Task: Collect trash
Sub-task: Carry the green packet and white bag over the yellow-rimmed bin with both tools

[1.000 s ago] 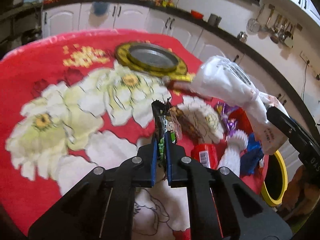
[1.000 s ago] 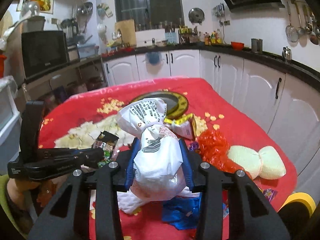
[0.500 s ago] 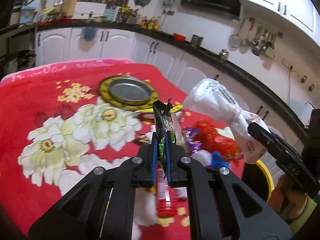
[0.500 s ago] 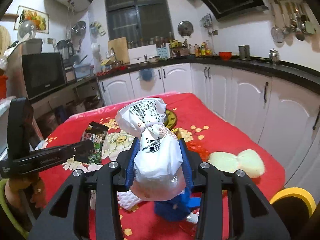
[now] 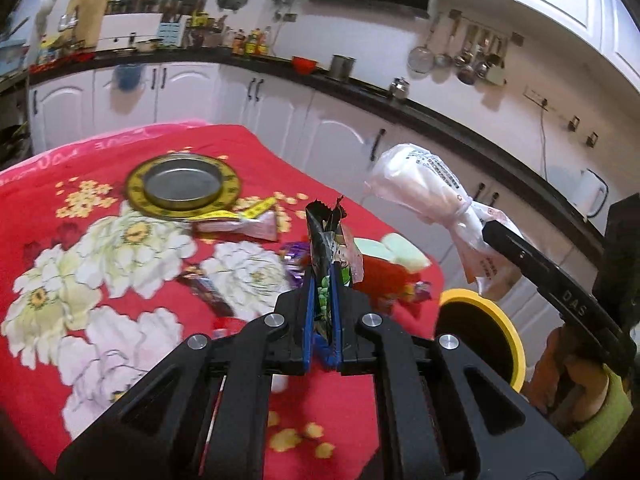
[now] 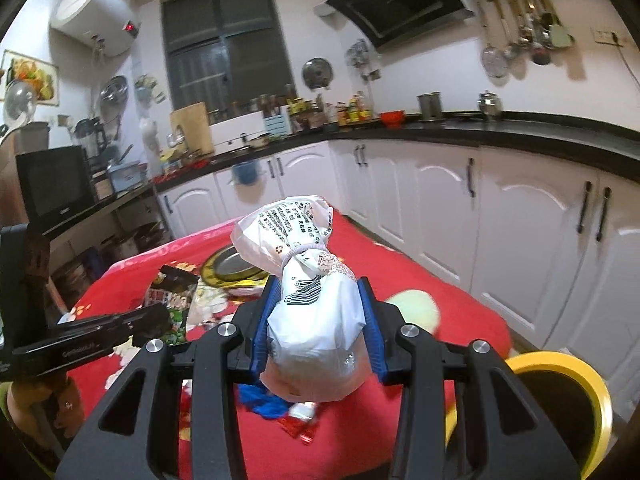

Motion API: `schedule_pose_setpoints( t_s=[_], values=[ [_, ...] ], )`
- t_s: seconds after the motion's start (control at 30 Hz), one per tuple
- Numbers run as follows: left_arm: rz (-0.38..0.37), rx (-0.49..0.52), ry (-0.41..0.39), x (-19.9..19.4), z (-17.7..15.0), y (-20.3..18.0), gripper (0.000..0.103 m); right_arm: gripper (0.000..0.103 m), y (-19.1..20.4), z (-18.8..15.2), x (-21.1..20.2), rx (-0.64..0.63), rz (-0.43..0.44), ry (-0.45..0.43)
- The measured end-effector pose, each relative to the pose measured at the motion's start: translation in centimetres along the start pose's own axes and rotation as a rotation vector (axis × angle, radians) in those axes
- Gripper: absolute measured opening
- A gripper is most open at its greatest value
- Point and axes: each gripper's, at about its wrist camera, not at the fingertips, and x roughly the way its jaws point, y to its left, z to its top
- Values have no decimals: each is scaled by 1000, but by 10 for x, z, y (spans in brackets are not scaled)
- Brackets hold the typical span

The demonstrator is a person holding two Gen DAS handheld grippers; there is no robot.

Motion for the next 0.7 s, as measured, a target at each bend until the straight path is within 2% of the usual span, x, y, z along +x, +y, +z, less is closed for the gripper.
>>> schedule_pose_setpoints(
  t_s=[0.7],
  values=[
    [-165,140,89,58,-14,-115,4,37,-106,-38,-65,95,-229,19]
  ],
)
